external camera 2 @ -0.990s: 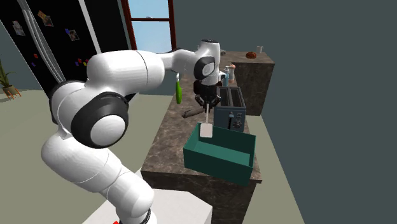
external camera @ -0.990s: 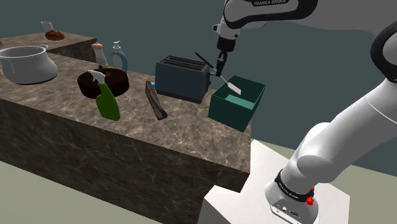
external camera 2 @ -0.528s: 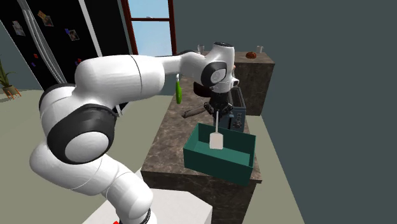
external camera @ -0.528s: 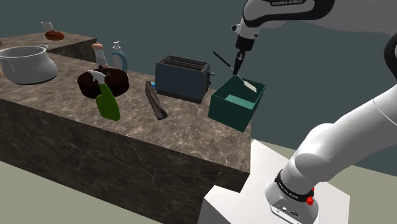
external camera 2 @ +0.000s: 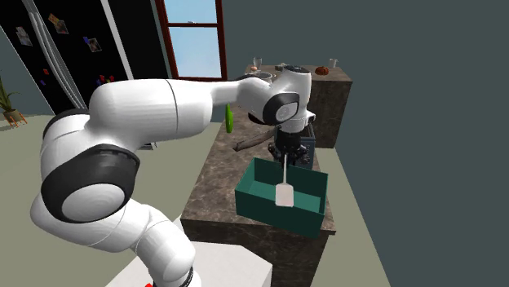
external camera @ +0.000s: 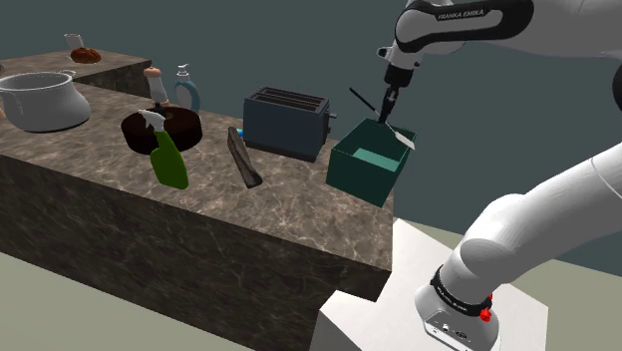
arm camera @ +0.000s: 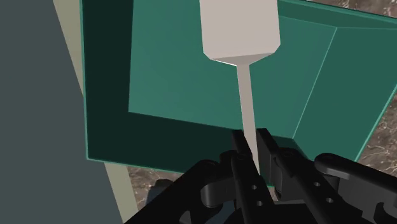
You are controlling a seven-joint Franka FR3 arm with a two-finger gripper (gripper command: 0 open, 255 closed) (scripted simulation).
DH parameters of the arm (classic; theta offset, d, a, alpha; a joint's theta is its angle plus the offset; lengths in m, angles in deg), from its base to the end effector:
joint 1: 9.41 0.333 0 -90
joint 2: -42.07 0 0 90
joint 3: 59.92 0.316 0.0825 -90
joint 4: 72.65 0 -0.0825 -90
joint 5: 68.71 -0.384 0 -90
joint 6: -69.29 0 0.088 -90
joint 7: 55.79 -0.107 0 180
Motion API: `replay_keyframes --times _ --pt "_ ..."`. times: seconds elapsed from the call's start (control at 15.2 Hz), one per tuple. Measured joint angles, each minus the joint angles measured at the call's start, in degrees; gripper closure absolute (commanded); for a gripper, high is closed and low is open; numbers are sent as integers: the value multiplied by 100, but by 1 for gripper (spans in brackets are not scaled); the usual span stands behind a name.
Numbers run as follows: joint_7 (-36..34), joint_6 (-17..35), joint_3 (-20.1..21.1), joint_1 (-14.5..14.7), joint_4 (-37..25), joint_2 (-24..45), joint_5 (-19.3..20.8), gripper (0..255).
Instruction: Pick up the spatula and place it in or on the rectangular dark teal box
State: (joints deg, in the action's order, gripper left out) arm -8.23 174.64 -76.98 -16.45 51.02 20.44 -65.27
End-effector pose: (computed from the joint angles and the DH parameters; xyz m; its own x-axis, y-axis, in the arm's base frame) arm 0.4037 -0.2016 0.5476 0.9021 0.4265 0.0662 0.4275 -0.9040 -0.0014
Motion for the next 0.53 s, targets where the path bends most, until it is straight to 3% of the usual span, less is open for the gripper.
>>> replay_keyframes --times 0.53 --pt "36 627 -55 -13 547 82 6 255"
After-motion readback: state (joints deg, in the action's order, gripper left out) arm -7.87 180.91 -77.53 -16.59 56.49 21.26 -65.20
